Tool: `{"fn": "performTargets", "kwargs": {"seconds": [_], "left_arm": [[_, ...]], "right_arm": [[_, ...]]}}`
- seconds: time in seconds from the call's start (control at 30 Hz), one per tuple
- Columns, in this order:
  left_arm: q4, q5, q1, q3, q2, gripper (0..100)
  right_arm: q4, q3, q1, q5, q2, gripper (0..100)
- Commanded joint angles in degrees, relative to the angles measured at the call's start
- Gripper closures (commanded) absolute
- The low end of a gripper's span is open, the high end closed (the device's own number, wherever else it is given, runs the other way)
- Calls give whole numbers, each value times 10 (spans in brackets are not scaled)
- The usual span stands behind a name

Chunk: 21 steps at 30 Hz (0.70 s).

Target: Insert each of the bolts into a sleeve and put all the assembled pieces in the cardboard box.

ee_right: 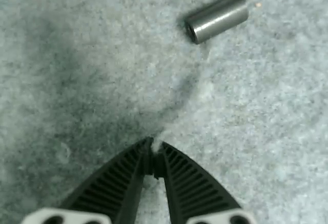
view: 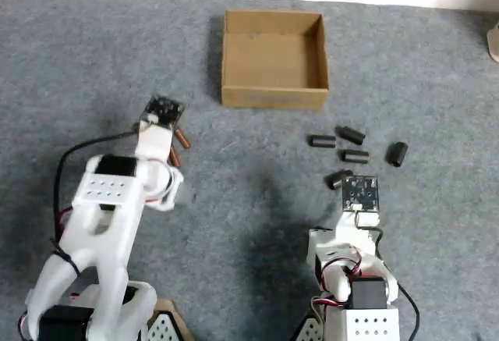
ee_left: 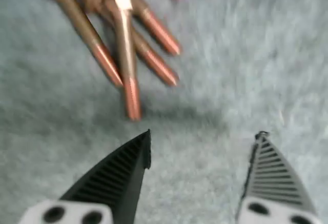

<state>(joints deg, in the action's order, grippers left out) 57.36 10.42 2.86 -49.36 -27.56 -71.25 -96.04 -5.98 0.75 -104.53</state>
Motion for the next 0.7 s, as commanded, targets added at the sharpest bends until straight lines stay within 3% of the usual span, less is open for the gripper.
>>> {"fn": "performTargets", "kwargs": {"seconds": [0.0,0.23,0.67], "left_arm": [[-13,2,-10,61,-1,753],[-47,2,-9,70,27,761],[-76,2,37,240,302,761]], "right_arm": [[0,-73,-4,-1,-6,994],[0,-73,-4,-1,-6,994],[0,-73,-4,-1,-6,994]]}}
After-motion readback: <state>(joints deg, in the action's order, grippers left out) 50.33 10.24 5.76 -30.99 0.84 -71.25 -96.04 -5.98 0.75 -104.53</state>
